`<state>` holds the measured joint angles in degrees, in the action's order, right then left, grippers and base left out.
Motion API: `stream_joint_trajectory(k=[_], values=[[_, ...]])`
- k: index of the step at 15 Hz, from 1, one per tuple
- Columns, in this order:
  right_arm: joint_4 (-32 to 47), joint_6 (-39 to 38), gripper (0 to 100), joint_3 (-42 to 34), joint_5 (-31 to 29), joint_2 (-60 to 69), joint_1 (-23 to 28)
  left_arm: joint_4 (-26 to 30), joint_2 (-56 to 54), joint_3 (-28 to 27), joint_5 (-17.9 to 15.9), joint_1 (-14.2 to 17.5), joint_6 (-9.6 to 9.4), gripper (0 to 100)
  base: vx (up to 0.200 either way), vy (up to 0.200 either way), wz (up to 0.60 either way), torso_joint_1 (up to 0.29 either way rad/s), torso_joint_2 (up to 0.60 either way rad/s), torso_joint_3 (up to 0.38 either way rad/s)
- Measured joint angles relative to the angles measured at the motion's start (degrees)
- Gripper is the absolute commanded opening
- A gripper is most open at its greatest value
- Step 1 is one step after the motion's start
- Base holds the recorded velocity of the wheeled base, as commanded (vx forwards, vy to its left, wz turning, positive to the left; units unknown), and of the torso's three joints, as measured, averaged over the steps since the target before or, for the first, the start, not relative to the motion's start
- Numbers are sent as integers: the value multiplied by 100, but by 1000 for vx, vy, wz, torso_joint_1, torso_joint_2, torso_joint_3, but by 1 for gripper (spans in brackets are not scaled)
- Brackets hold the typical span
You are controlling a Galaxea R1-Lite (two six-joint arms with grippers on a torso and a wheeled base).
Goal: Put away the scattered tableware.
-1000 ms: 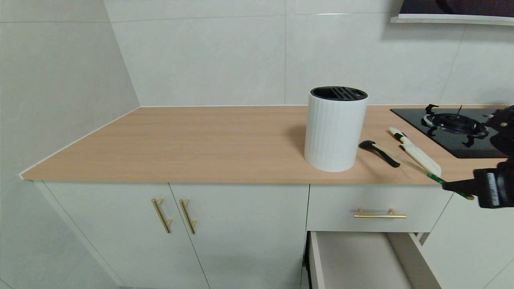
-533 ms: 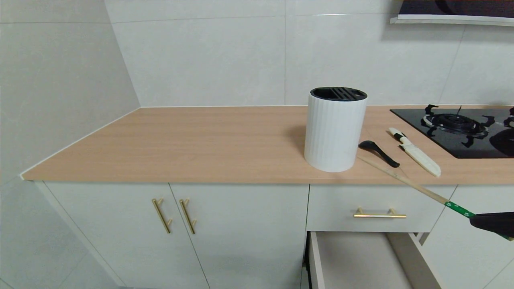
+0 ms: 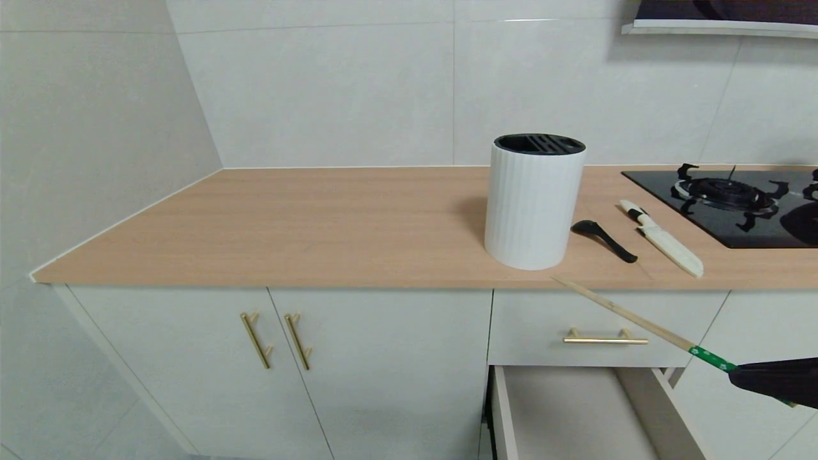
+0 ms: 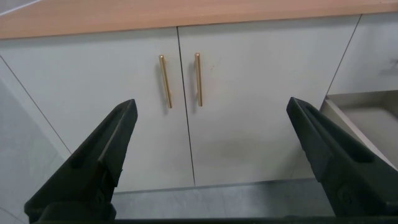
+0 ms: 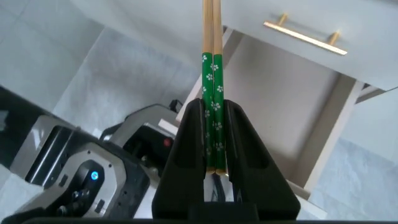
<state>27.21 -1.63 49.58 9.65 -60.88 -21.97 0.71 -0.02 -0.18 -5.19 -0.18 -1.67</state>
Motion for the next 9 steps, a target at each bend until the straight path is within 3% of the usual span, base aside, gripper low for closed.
stream_joint_trajectory(k=[9], values=[[-22, 188, 0, -187, 184, -362, -41, 0, 0, 0, 0, 0, 1, 100, 0, 0, 0, -174, 460, 283]])
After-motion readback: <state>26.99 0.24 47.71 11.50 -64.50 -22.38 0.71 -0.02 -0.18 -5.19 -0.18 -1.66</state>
